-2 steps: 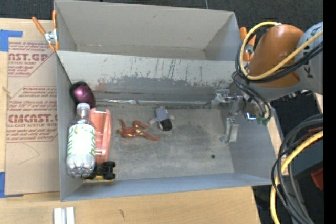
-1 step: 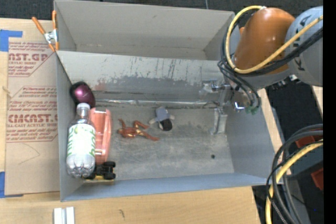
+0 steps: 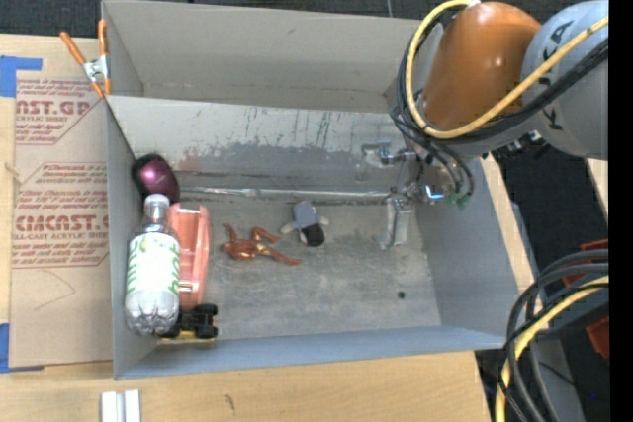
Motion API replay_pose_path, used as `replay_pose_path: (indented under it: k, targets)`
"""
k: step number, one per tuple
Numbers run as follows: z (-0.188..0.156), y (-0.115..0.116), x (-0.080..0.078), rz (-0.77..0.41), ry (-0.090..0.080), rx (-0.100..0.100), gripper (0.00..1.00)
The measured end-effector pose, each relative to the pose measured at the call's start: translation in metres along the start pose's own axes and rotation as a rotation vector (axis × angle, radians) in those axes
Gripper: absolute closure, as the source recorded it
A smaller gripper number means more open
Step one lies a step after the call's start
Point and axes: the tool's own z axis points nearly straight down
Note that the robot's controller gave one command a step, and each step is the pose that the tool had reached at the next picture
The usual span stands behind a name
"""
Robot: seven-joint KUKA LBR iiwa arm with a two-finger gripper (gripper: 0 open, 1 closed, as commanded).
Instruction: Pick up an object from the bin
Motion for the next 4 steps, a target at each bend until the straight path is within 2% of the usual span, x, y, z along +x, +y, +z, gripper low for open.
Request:
replay_pose_path:
  k: [1, 2, 3, 4]
  targets:
    - [0.012, 0.023, -0.016, -0.023, 0.003, 0.002, 0.00]
    - [0.047, 0.043, -0.013, 0.044, 0.003, 0.000, 0.00]
    - [0.073, 0.055, -0.010, 0.047, 0.006, 0.001, 0.00]
    - [0.111, 0.063, -0.023, 0.019, -0.002, 0.002, 0.00]
